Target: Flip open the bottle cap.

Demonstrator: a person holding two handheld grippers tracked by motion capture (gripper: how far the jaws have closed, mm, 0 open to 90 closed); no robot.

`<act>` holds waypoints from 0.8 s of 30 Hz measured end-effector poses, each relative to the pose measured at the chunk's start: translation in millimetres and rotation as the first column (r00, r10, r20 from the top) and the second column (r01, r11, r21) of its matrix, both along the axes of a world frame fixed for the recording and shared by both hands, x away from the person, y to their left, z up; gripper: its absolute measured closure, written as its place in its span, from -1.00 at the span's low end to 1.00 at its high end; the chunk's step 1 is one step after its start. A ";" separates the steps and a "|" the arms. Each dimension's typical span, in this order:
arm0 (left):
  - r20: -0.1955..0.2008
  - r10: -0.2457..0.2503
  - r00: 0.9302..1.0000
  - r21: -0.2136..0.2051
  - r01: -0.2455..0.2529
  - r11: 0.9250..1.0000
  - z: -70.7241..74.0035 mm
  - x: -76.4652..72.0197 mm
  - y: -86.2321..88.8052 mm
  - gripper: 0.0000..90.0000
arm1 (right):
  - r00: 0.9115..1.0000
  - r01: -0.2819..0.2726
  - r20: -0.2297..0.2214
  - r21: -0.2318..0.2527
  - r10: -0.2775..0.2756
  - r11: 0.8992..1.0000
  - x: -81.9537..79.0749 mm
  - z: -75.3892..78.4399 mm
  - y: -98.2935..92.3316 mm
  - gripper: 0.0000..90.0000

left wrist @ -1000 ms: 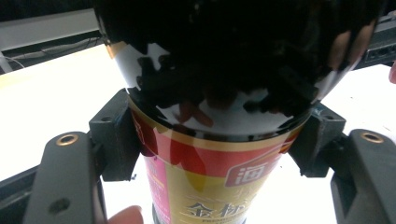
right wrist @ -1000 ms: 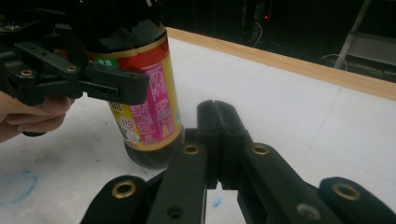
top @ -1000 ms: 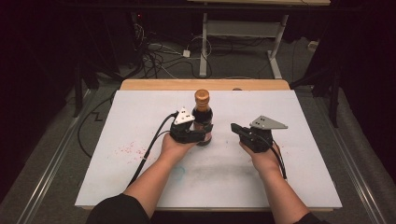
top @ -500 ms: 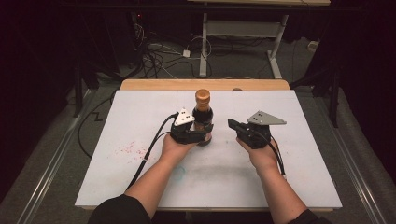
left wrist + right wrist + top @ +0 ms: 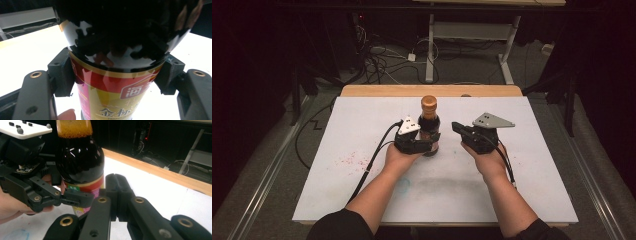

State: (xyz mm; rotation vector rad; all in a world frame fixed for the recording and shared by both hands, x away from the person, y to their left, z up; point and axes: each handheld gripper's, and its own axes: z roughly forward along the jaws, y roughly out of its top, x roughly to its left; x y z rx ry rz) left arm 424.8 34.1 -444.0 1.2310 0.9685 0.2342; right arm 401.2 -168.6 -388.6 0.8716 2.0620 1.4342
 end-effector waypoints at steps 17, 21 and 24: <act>0.004 0.001 1.000 -0.012 -0.001 1.000 -0.9 -0.4 0.1 -0.38 | 1.000 -0.017 0.021 -0.004 0.017 1.000 0.6 11.2 8.7 1.00; 0.004 0.002 1.000 -0.012 -0.001 1.000 -1.1 -0.4 0.1 -0.38 | 1.000 -0.013 0.028 -0.005 0.013 1.000 1.4 15.1 11.0 1.00; 0.005 0.001 1.000 -0.014 -0.001 1.000 -1.2 -0.2 0.1 -0.38 | 0.999 -0.010 0.033 -0.014 0.010 1.000 2.0 17.1 12.3 1.00</act>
